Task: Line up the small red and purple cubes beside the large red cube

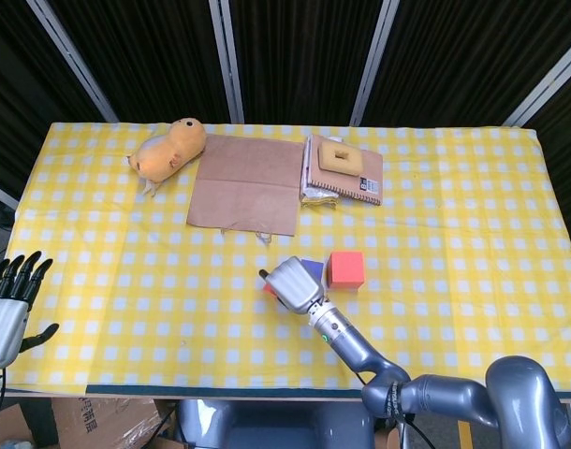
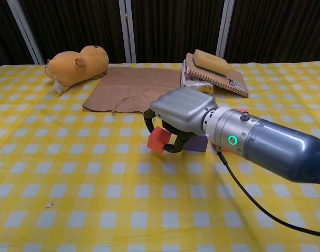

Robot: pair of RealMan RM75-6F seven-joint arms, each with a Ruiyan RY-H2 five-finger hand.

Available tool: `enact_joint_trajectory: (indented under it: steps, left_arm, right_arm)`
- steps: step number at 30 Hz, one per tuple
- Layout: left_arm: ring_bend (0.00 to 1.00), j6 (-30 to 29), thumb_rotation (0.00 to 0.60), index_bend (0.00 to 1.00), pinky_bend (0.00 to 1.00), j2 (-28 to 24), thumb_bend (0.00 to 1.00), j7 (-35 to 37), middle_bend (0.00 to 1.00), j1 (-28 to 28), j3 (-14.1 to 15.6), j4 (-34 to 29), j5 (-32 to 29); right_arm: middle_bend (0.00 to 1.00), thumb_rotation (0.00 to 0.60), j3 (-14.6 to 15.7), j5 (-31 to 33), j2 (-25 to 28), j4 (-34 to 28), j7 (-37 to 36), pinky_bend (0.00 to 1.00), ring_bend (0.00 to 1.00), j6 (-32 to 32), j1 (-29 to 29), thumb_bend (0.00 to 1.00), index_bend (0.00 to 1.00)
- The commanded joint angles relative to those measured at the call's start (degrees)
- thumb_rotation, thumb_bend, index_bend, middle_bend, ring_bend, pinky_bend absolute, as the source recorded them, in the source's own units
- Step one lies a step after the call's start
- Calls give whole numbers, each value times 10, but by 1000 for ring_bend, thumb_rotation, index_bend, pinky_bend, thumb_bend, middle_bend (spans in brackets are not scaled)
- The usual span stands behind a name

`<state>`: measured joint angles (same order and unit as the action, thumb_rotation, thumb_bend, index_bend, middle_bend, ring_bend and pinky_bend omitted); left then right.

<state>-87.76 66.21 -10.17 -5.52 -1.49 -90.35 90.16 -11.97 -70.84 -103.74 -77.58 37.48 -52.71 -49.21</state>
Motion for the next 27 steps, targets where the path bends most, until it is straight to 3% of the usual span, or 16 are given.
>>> enact_joint_trajectory:
  steps: [1,21,27]
  left_arm:
    - [0,0,600,0,0,0,20,0,0,0,0,0,0]
    - [0,0,600,0,0,0,20,0,0,0,0,0,0]
    - [0,0,600,0,0,0,20,0,0,0,0,0,0]
  right_arm:
    - [862,600,0,2,-7,15,2,798,911,-1,-6,392,513]
    - [862,600,-2,46,-38,53,54,797,912,-23,-11,392,513]
    - [862,600,-1,58,-43,46,76,798,912,-34,-10,392,414]
